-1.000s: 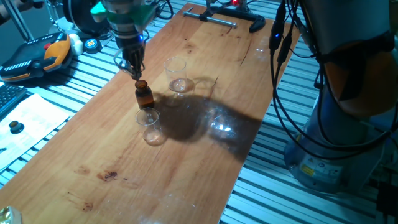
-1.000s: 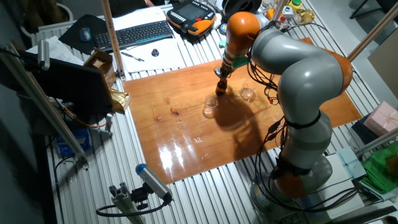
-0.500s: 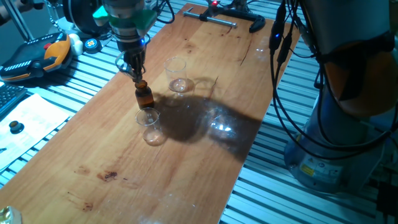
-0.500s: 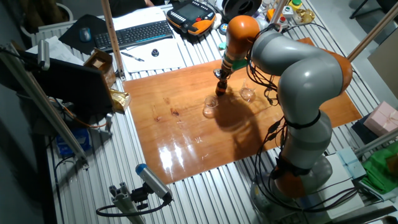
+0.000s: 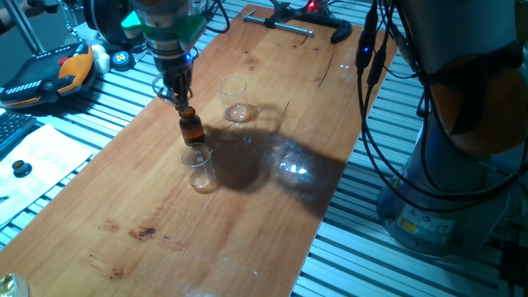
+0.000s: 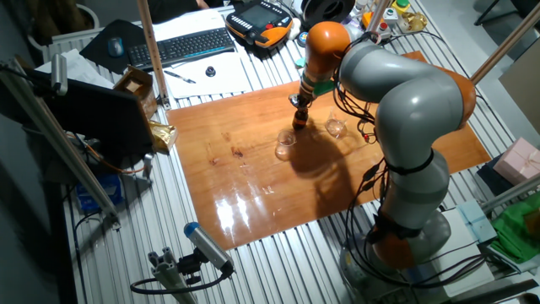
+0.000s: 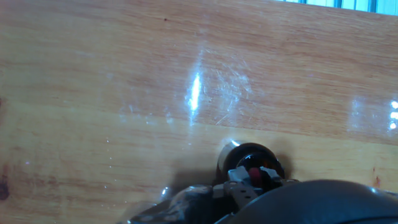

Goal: Transfer liquid using a dropper

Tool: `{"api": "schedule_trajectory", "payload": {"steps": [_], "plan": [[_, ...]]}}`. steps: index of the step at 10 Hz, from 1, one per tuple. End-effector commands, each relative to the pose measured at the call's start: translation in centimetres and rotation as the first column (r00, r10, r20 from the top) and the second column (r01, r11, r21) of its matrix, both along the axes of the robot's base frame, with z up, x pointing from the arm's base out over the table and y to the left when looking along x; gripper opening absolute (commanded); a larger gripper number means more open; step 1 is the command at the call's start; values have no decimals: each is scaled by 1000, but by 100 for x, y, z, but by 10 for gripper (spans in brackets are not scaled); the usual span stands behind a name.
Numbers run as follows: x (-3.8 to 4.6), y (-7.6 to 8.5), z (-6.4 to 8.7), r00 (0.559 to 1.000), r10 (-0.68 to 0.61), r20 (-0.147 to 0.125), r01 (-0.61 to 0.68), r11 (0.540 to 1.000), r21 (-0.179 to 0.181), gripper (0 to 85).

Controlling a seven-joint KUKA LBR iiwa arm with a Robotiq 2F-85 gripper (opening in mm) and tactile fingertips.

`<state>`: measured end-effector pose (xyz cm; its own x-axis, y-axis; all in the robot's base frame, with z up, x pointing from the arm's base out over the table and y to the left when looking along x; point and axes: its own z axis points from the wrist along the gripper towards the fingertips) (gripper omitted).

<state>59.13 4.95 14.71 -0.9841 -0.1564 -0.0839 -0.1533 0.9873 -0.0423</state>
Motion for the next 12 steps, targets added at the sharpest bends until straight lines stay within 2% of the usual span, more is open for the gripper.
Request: {"api": "schedule_trajectory", "payload": {"steps": [1, 4, 7, 12], "plan": [[9, 1, 12, 1000, 1, 1, -1, 1000, -2, 203], [12, -2, 18, 1000, 3, 3, -3, 1000, -5, 230], [16, -16, 29, 1000, 4, 3, -4, 1000, -8, 310], [17, -30, -41, 1000, 6, 4, -6, 1000, -1, 323]]}}
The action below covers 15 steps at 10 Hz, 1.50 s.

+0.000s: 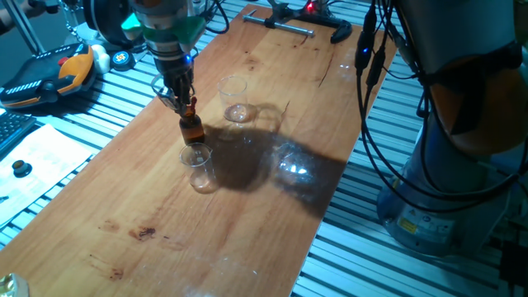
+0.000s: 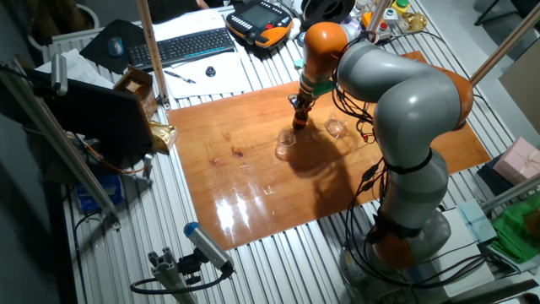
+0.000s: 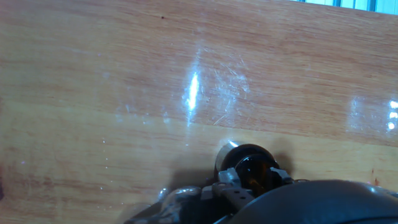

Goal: Transfer liquid using a dropper

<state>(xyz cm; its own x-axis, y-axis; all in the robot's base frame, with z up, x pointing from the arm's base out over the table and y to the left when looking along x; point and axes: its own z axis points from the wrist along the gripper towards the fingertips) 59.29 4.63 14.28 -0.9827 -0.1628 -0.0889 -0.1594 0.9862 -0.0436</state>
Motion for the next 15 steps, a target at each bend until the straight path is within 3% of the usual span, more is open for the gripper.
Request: {"api": "schedule_trajectory", "payload": {"steps": [1, 5, 8, 10, 15], "plan": [[0, -5, -10, 1000, 1, 4, -1, 1000, 0, 327], [36, 25, 72, 1000, 2, -2, -2, 1000, -13, 330], [128, -90, 162, 1000, 28, -12, -28, 999, -25, 333], [121, -118, 127, 999, 49, -10, -49, 998, -46, 333], [65, -150, -19, 998, 67, -9, -68, 997, -46, 320]]}}
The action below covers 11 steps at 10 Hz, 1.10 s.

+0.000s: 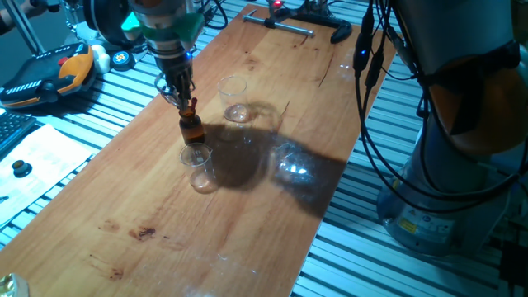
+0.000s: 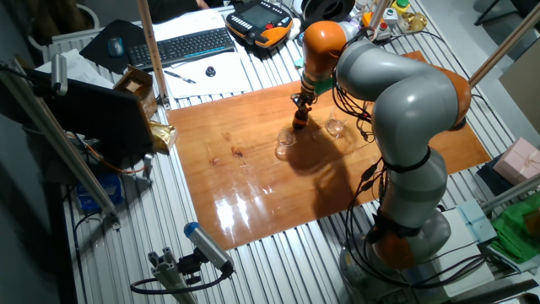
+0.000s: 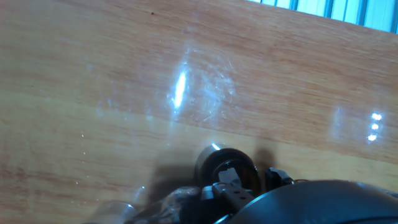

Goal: Transfer liquid using a dropper

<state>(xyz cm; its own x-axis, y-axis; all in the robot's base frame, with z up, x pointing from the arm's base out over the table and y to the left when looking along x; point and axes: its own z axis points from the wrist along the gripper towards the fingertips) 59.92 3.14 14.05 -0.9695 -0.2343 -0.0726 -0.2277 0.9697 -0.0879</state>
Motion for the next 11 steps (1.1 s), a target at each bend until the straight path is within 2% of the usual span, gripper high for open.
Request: {"api": "schedule_trajectory", "payload": {"steps": [1, 7, 11], "plan": [[-10, 0, -16, 1000, 3, -2, -3, 1000, -2, 317], [-72, 4, -70, 1000, 9, -4, -9, 1000, -4, 310], [-99, -4, -57, 999, 29, -43, -29, 1000, 2, 280]]}}
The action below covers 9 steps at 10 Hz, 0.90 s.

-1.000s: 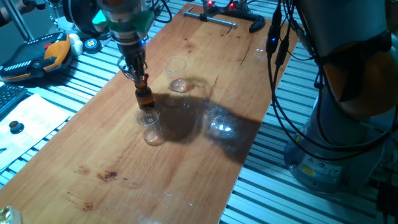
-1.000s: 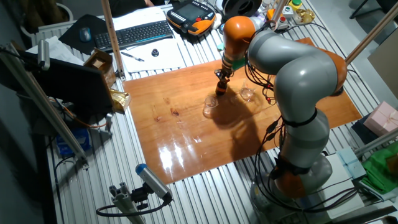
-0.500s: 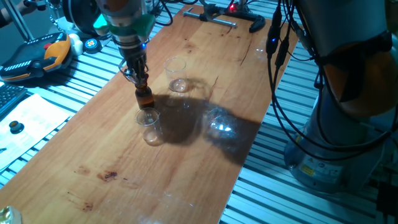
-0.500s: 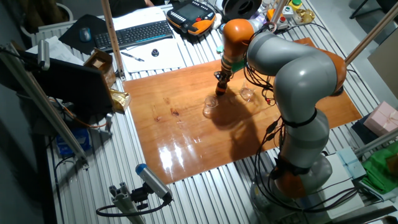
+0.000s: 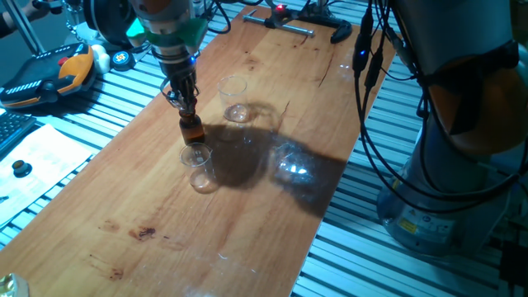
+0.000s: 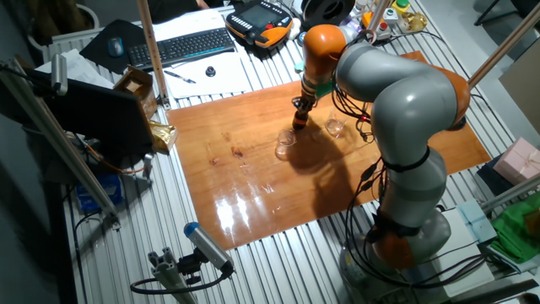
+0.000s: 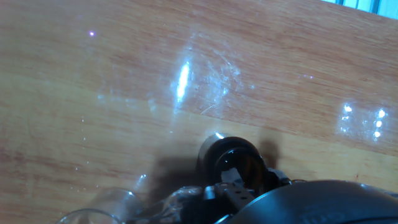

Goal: Transfer liquid using a dropper

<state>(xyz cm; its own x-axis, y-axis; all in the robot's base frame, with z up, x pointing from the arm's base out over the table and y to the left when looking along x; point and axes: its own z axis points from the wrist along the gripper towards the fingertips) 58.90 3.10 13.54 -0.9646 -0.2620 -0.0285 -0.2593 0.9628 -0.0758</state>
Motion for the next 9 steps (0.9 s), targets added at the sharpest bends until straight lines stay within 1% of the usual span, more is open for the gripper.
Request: {"api": "schedule_trajectory", "payload": {"steps": [1, 2, 6, 9], "plan": [[-6, 0, 16, 1000, 3, -7, -3, 1000, -2, 267], [-10, -1, 15, 1000, 4, -10, -4, 1000, -2, 263], [-21, 23, -19, 1000, 3, -9, -3, 1000, -3, 260], [-23, 37, -30, 1000, 7, -12, -7, 1000, -3, 220]]}}
